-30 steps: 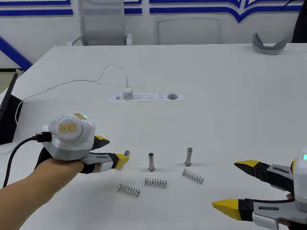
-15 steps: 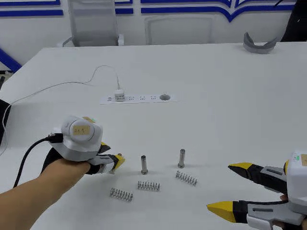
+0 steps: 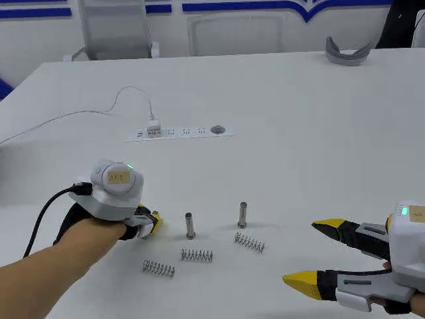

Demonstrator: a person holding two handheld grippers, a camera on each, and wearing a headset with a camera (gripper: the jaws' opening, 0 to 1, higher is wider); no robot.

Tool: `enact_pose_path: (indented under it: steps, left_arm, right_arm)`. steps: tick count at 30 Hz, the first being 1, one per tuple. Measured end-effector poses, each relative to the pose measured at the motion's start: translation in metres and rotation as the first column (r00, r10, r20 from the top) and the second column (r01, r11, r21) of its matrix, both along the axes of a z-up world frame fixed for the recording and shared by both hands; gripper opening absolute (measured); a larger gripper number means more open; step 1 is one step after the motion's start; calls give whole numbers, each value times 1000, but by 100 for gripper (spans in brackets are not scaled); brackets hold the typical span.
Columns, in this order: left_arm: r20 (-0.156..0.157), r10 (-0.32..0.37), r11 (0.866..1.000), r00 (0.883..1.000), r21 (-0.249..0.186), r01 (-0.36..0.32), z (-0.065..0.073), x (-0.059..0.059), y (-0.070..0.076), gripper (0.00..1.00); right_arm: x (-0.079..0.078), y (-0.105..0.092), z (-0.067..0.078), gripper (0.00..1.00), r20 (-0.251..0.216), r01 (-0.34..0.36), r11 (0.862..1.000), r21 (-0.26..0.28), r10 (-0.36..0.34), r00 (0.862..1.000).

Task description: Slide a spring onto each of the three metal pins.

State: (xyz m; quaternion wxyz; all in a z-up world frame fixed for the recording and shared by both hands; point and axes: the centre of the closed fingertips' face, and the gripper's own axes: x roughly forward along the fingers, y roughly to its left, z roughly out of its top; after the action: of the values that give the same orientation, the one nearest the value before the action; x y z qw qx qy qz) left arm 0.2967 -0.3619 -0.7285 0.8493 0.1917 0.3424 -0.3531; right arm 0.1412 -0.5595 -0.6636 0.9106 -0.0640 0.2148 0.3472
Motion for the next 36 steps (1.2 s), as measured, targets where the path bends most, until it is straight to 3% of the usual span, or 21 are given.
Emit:
enact_pose_path:
  steps: [6, 26, 31, 34, 36]
  left_arm:
    - [-5, 6, 1000, 1000, 18, -6, 0, 0, 0, 12]
    - [-30, 12, 998, 999, 68, -10, 0, -1, -1, 11]
    - [-52, 63, 995, 997, 82, -59, 1, 3, 0, 12]
    - [-86, 94, 992, 992, 93, -86, -2, 2, 0, 12]
    - [-84, 90, 991, 992, 101, -82, -2, 2, 0, 11]
  right_arm:
    - [0, -2, -1, 66, -2, 6, 1000, 1, -6, 1000]
    - [1, -5, -1, 65, -4, 18, 1000, 10, -18, 1000]
    - [1, -6, -1, 65, -5, 21, 1000, 13, -21, 1000]
    - [1, -6, -2, 65, -8, 20, 1000, 12, -20, 1000]
    - [0, -6, -3, 65, -9, 19, 1000, 13, -19, 1000]
